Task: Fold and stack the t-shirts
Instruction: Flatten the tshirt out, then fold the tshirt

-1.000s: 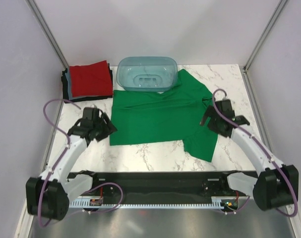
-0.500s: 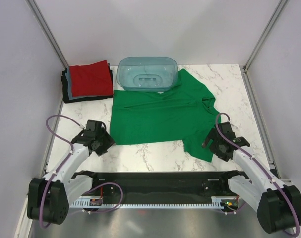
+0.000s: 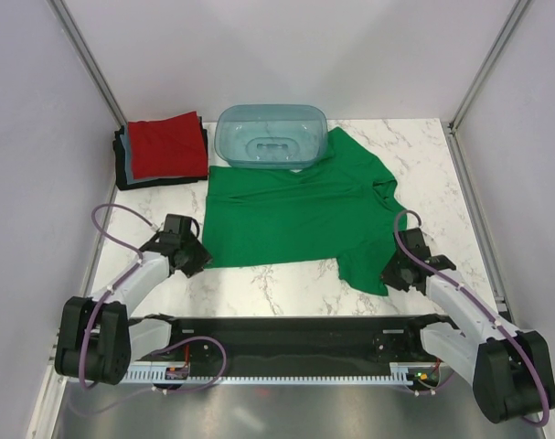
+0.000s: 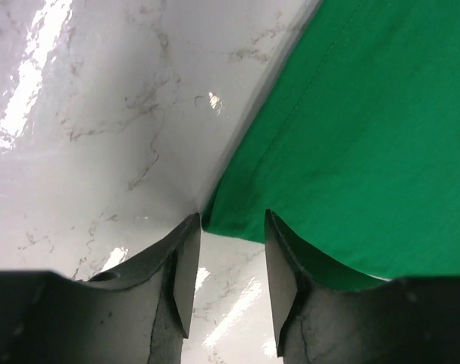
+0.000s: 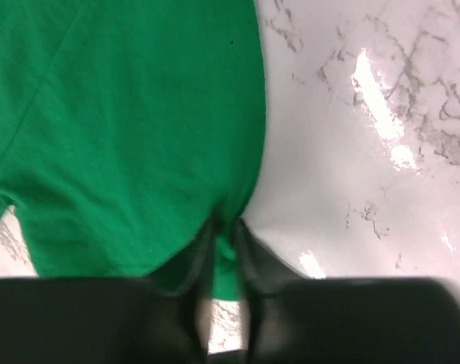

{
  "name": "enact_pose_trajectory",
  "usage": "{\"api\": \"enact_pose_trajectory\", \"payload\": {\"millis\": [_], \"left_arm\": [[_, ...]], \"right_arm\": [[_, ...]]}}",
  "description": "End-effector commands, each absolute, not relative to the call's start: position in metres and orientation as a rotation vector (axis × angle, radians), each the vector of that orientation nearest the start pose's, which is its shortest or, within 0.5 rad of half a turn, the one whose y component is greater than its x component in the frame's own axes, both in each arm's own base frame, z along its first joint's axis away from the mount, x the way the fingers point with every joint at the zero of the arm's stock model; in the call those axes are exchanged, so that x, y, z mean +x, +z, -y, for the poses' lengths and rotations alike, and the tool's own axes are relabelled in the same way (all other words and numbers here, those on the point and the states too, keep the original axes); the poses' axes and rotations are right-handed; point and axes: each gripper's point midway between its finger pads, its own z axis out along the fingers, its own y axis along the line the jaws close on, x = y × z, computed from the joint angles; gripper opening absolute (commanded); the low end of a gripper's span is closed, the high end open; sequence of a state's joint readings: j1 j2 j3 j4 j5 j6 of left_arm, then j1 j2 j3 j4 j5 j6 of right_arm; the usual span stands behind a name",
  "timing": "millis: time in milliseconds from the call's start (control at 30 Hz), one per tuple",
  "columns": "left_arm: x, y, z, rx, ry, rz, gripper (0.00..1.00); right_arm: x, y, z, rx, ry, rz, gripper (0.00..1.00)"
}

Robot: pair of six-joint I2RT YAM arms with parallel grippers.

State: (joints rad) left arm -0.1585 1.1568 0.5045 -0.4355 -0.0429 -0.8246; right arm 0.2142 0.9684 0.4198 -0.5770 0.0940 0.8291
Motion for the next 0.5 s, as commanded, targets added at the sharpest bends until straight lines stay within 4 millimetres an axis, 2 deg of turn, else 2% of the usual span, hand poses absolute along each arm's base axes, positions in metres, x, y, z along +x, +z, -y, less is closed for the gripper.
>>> {"api": "enact_pose_trajectory", "payload": {"millis": [0,67,100,167,200,367,433,467], "left_arm": [[0.24,0.016,0.062,-0.878,-0.281,-2.521,0.46],[0.241,0.015,0.063,-0.869,-0.286,-2.525,0.42],[0.243,0.015,0.063,-0.864,-0.295,-2.523,0.35],[0.244,0.014,0.064,-0.849,-0.299,-2.529,0.23],[0.247,0.015,0.066,-0.837,-0.314,-2.523,0.2],[0.249,0.016,0.074,-0.774,-0.37,-2.544,0.06],[0.248,0.021,0.074,-0.767,-0.374,-2.54,0.02],[0.249,0.032,0.074,-0.757,-0.385,-2.505,0.02]], "right_arm": [[0.174,0.006,-0.062,0.862,0.238,-2.615,0.14],[0.172,0.006,-0.065,0.857,0.261,-2.624,0.06],[0.172,0.006,-0.065,0.855,0.266,-2.62,0.0],[0.17,0.008,-0.067,0.848,0.276,-2.627,0.0],[0.171,0.011,-0.067,0.843,0.284,-2.62,0.0],[0.172,0.029,-0.069,0.815,0.306,-2.613,0.0],[0.173,0.039,-0.069,0.808,0.317,-2.597,0.0],[0.172,0.048,-0.069,0.805,0.319,-2.595,0.0]]}}
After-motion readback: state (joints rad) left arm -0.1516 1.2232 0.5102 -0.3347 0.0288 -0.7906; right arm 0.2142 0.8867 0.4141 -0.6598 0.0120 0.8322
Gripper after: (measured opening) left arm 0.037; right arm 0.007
